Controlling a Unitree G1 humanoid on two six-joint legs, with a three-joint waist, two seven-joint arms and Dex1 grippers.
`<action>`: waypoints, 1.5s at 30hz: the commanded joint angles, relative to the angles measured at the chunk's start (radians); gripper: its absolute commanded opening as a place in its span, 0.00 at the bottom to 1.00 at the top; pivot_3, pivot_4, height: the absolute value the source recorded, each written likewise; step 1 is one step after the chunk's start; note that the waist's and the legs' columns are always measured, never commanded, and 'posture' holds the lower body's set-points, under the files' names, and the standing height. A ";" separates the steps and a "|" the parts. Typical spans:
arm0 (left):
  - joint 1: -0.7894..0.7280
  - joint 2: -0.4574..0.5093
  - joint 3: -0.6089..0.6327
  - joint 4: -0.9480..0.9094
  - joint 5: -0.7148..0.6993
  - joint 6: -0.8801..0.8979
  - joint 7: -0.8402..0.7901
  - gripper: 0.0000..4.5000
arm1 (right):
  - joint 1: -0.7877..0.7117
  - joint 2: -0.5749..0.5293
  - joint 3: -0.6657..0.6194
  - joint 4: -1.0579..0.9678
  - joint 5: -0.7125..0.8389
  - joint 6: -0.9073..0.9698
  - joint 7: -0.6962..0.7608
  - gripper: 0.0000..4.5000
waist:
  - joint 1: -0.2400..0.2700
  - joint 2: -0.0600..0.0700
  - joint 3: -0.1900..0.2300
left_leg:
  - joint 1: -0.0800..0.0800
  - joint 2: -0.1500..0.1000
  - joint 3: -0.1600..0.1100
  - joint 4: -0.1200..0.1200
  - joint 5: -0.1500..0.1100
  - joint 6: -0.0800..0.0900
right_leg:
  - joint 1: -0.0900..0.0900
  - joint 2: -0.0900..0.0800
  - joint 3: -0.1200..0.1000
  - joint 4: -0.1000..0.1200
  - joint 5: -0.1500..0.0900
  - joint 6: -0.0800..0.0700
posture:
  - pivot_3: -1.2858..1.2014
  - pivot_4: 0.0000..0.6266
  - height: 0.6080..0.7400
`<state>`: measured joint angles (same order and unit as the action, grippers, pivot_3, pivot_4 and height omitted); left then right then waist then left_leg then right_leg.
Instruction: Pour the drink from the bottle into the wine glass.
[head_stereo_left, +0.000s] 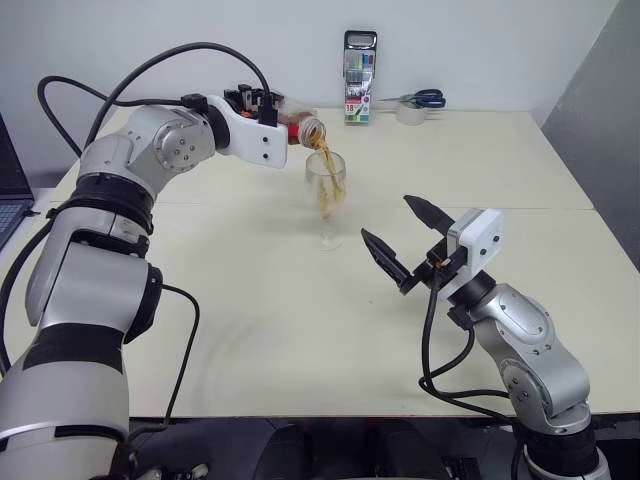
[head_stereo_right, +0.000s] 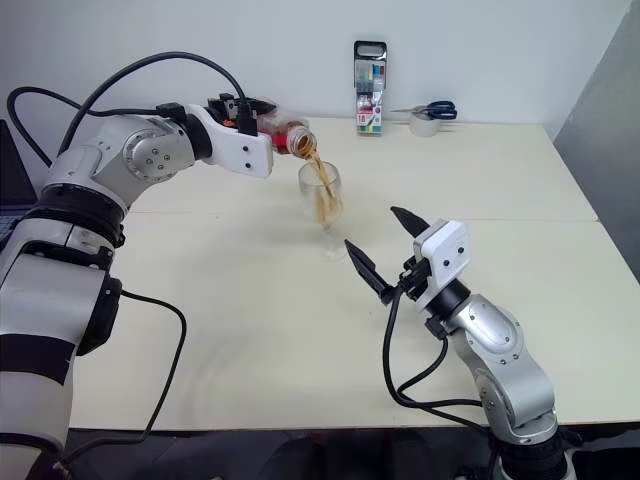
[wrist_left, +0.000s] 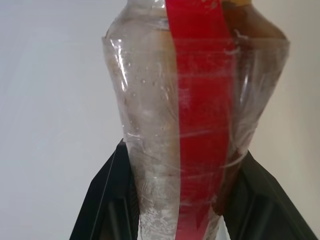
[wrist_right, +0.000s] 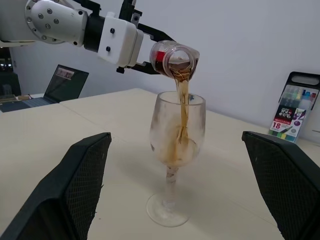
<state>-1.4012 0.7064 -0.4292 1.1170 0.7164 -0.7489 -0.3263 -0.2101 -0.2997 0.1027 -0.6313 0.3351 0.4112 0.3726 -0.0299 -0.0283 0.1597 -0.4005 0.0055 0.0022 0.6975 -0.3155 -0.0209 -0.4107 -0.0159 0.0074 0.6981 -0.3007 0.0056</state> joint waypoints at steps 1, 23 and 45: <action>-0.051 0.018 0.005 -0.003 -0.002 -0.001 0.030 0.37 | -0.009 0.000 -0.006 -0.033 0.006 -0.014 0.005 1.00 | 0.000 0.000 0.000 | 0.000 0.000 0.000 0.000 0.000 0.000 | 0.000 0.000 0.000 0.000 0.000 0.000 | 0.52 0.24 1.00; -0.071 0.017 -0.017 0.014 0.018 -0.009 0.050 0.37 | -0.009 -0.016 -0.020 -0.037 0.017 0.015 0.008 1.00 | 0.000 0.000 0.000 | 0.000 0.000 0.000 0.000 0.000 0.000 | 0.000 0.000 0.000 0.000 0.000 0.000 | 0.52 0.24 1.00; -0.074 0.026 -0.026 0.017 0.021 -0.013 0.053 0.37 | -0.008 -0.015 -0.018 -0.040 0.018 0.025 0.015 1.00 | 0.000 0.000 0.000 | 0.000 0.000 0.000 0.001 0.000 0.000 | 0.000 0.000 0.000 0.001 0.000 0.000 | 0.52 0.24 1.00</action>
<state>-1.4251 0.7147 -0.4669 1.1484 0.7475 -0.7546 -0.2948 -0.2104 -0.3115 0.0995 -0.6313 0.3381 0.4401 0.3868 -0.0299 -0.0284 0.1596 -0.4003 0.0055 0.0025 0.6983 -0.3155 -0.0210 -0.4107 -0.0159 0.0077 0.6992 -0.3006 0.0056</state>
